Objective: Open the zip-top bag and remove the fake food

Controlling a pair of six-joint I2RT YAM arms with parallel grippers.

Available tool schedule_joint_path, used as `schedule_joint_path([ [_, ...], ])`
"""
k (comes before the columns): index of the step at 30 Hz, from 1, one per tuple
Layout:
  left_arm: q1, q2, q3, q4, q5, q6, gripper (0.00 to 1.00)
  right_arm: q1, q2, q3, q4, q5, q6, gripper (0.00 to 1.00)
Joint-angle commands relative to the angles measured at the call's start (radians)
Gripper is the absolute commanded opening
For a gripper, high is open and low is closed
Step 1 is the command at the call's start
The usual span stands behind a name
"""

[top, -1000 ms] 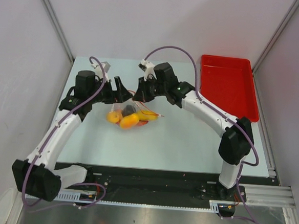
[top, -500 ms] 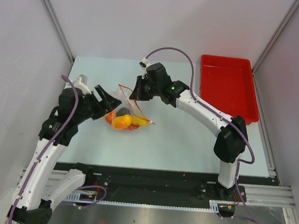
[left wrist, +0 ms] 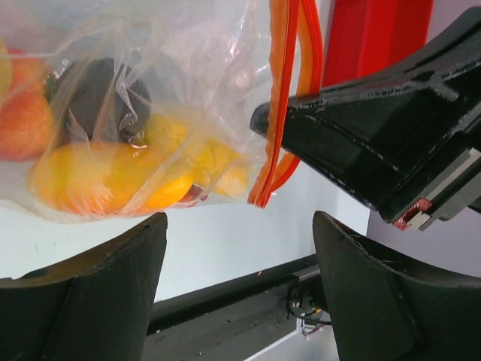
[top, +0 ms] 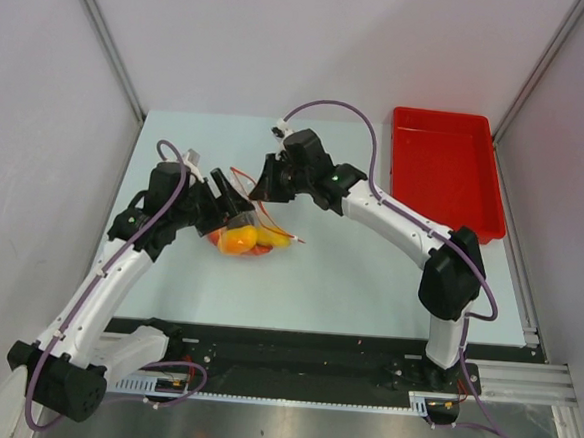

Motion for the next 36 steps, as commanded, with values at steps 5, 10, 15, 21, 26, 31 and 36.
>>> schedule_joint_path([
  [5, -0.008, 0.036, 0.093, 0.059, -0.086, 0.044, 0.68, 0.016, -0.078, -0.022, 0.057, -0.051, -0.050, 0.00],
  [10, -0.006, 0.013, 0.158, 0.039, -0.080, 0.236, 0.74, -0.023, -0.094, -0.052, 0.060, -0.126, -0.142, 0.00],
  [15, -0.006, -0.018, 0.145, 0.107, 0.098, 0.532, 0.77, -0.116, -0.062, -0.042, 0.050, -0.399, -0.203, 0.00],
  [21, -0.003, 0.106, 0.193, 0.028, 0.187, 0.650, 0.79, -0.167, -0.052, -0.041, -0.007, -0.499, -0.285, 0.01],
  [26, -0.004, 0.131, 0.126, 0.163, 0.261, 0.321, 0.66, -0.147, -0.076, -0.081, 0.042, -0.461, -0.236, 0.02],
  [31, -0.049, 0.124, 0.055, 0.209, 0.189, 0.175, 0.81, -0.127, -0.107, -0.136, 0.114, -0.387, -0.126, 0.02],
  [36, -0.063, 0.128, 0.060, 0.102, 0.023, 0.115, 0.68, -0.106, -0.122, -0.153, 0.169, -0.370, -0.059, 0.00],
])
